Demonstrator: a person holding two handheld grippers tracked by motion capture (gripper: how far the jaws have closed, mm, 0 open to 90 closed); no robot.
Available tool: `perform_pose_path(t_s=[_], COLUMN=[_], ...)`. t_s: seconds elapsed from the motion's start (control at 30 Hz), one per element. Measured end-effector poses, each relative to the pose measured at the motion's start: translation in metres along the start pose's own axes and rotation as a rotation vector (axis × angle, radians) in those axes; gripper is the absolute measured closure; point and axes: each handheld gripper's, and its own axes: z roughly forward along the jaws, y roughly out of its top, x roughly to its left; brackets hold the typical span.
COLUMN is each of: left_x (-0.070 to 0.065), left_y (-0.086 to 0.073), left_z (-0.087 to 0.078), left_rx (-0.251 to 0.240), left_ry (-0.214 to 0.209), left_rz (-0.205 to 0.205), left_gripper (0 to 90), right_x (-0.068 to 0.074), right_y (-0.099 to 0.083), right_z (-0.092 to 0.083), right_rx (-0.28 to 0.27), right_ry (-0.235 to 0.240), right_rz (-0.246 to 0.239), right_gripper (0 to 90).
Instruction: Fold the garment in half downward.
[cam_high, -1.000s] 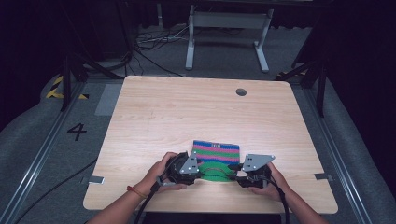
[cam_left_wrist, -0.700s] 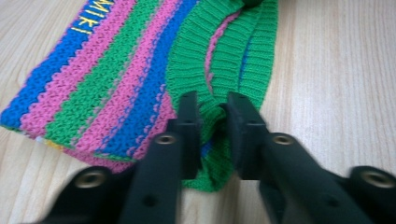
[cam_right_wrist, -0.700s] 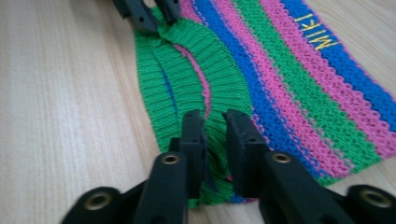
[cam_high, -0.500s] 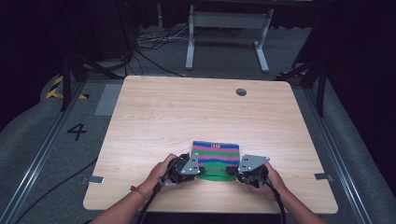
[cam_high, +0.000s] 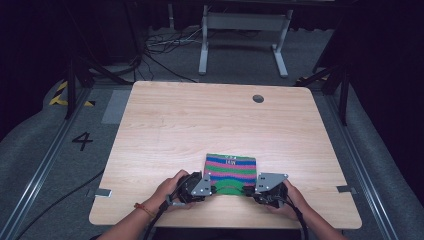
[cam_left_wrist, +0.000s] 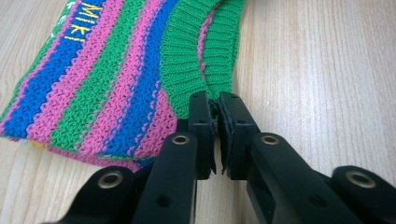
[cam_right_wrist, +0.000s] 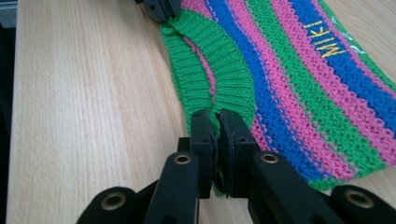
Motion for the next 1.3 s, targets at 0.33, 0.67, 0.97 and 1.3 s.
perform_pose_path(t_s=[0.33, 0.67, 0.97, 1.3], left_x=[0.015, 0.014, 0.025, 0.026], left_y=[-0.002, 0.006, 0.000, -0.021], left_z=[0.006, -0.007, -0.027, -0.053], left_rx=[-0.031, -0.041, 0.009, 0.125], left_ry=[-0.012, 0.024, 0.083, 0.145], left_rz=[-0.096, -0.113, -0.168, -0.169], left_gripper=[76.9, 51.1, 31.4, 24.3], right_x=[-0.018, -0.014, -0.016, -0.029], right_y=[-0.007, -0.001, 0.001, -0.013], right_z=[0.002, -0.008, -0.024, -0.050], right_rx=[-0.019, 0.002, 0.023, 0.036], right_ry=[-0.037, -0.065, -0.127, -0.242], right_rz=[0.059, 0.024, 0.036, 0.064], right_gripper=[80.4, 61.3, 37.5, 28.6])
